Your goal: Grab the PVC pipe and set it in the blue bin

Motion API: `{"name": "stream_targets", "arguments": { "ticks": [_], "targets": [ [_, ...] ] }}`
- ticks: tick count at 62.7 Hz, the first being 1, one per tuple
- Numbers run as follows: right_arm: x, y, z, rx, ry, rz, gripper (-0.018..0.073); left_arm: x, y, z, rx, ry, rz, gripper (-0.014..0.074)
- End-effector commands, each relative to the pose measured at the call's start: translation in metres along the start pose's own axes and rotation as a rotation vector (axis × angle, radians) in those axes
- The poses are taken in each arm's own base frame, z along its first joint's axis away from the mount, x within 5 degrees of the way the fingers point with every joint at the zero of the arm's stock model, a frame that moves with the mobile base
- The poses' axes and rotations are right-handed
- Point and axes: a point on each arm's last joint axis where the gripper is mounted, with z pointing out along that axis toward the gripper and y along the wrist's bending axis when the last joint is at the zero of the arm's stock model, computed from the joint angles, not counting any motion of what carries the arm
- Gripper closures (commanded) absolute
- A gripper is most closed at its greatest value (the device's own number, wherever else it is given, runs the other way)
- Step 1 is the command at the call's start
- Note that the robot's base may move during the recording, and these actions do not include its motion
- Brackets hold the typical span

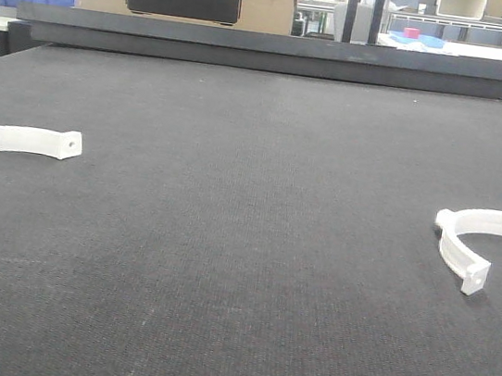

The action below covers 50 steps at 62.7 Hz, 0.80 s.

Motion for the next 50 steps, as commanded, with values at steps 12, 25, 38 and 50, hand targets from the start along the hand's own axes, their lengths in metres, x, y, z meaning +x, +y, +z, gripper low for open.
{"name": "stream_targets", "arguments": {
  "ticks": [12,25,38,50],
  "targets": [
    [-0.0017,-0.0003,-0.0004,0.005,-0.02,-0.004,0.0715,-0.0023,0.0003,-0.0005,-0.006,-0.023,-0.006,0.0707],
    [-0.0017,-0.0003,-0.0004,0.005,-0.02,-0.004,0.0715,-0.0023,0.0003,-0.0005,-0.006,-0.023,-0.006,0.0707],
    [-0.0017,-0.0003,-0.0004,0.005,-0.02,-0.004,0.0715,-0.0023,0.0003,-0.0005,-0.006,-0.023,-0.006,0.0707],
    [-0.0017,-0.0003,-0.0004,0.005,-0.02,-0.004,0.0715,-0.0023,0.0003,-0.0005,-0.006,-0.023,-0.006,0.0707]
  ]
}}
